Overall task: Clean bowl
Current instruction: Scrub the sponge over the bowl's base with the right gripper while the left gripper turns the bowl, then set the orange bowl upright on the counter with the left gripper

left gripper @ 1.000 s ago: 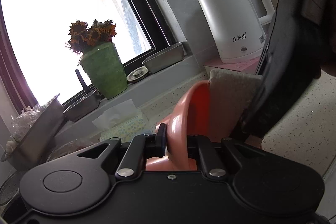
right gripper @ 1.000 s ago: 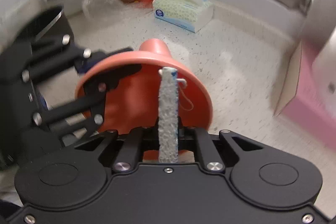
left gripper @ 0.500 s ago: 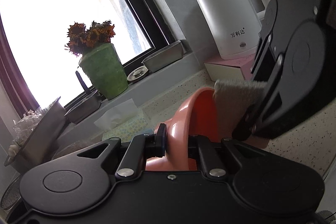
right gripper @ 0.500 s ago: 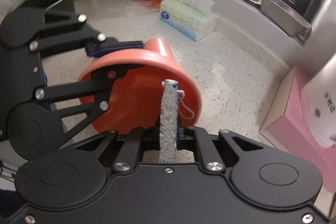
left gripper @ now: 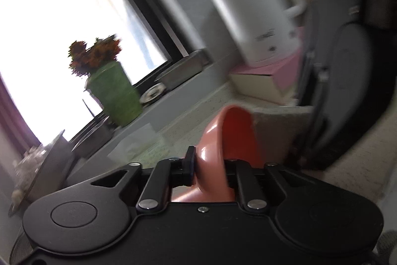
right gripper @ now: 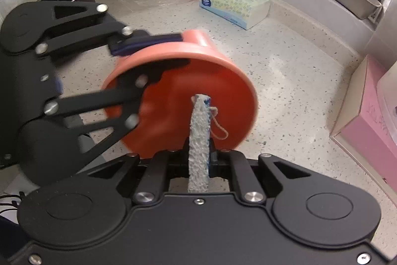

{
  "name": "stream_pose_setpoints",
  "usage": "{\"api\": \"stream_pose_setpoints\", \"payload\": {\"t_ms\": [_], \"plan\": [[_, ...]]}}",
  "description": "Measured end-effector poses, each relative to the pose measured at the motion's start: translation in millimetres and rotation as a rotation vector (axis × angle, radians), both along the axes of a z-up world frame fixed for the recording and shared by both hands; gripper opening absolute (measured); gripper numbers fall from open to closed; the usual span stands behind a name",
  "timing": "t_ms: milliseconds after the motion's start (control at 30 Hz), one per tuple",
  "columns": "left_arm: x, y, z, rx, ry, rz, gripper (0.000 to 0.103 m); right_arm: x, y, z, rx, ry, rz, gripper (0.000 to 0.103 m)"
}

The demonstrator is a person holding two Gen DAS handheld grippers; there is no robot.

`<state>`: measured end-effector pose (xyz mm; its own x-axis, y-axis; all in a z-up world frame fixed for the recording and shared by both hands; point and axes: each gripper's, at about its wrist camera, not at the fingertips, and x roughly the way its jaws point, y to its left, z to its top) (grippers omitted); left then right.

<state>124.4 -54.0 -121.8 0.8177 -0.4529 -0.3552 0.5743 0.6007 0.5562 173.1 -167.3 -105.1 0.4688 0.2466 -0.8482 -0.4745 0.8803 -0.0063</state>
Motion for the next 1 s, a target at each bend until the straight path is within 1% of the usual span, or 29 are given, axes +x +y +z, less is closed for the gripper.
{"api": "stream_pose_setpoints", "payload": {"t_ms": [33, 100, 167, 200, 300, 400, 467, 500, 567, 600, 667, 733, 800, 867, 900, 933, 1000], "plan": [[-4, 4, 3, 0.020, -0.006, -0.028, 0.039, 0, 0, 0, 0.001, -0.003, 0.011, 0.011], [-8, 11, 8, 0.069, 0.000, -0.079, 0.040, 0, 1, 0, 0.013, -0.001, 0.034, 0.012], [-10, 17, 12, 0.102, -0.008, -0.115, 0.046, -1, 4, 1, 0.023, -0.004, 0.058, 0.012], [-11, 17, 11, 0.115, -0.019, -0.118, 0.050, -2, 8, 1, 0.016, -0.016, 0.075, 0.012], [-11, 14, 9, 0.146, -0.046, -0.114, 0.050, -4, 18, -2, -0.020, -0.043, 0.100, 0.011], [-8, 7, 9, 0.124, -0.049, -0.074, 0.049, 0, 18, -3, -0.022, -0.056, 0.075, 0.011], [-4, 7, 10, 0.081, -0.018, -0.036, 0.050, 4, 12, -1, 0.006, -0.060, 0.042, 0.011], [-2, 6, 11, 0.067, -0.004, -0.020, 0.046, 6, 8, 3, 0.025, -0.071, 0.027, 0.011], [4, 8, 14, 0.031, 0.033, 0.016, 0.033, 6, 0, 11, 0.059, -0.093, 0.012, 0.011], [8, 10, 16, 0.005, 0.060, 0.038, 0.023, 6, -6, 17, 0.077, -0.104, 0.003, 0.011], [21, 19, 23, -0.088, 0.131, 0.093, 0.022, 5, -13, 22, 0.093, -0.111, -0.010, 0.011], [34, 32, 30, -0.181, 0.191, 0.153, 0.015, 3, -17, 25, 0.089, -0.125, -0.030, 0.011], [48, 51, 34, -0.323, 0.283, 0.224, 0.015, 0, -25, 27, 0.086, -0.148, -0.061, 0.011], [59, 69, 31, -0.445, 0.366, 0.291, 0.014, 1, -29, 28, 0.098, -0.141, -0.083, 0.011], [63, 78, 27, -0.516, 0.405, 0.328, 0.014, 2, -31, 27, 0.098, -0.134, -0.092, 0.011], [67, 89, 21, -0.602, 0.454, 0.381, 0.014, 3, -31, 26, 0.096, -0.130, -0.094, 0.011], [74, 104, 11, -0.723, 0.539, 0.457, 0.013, 5, -30, 22, 0.094, -0.112, -0.094, 0.011]]}}
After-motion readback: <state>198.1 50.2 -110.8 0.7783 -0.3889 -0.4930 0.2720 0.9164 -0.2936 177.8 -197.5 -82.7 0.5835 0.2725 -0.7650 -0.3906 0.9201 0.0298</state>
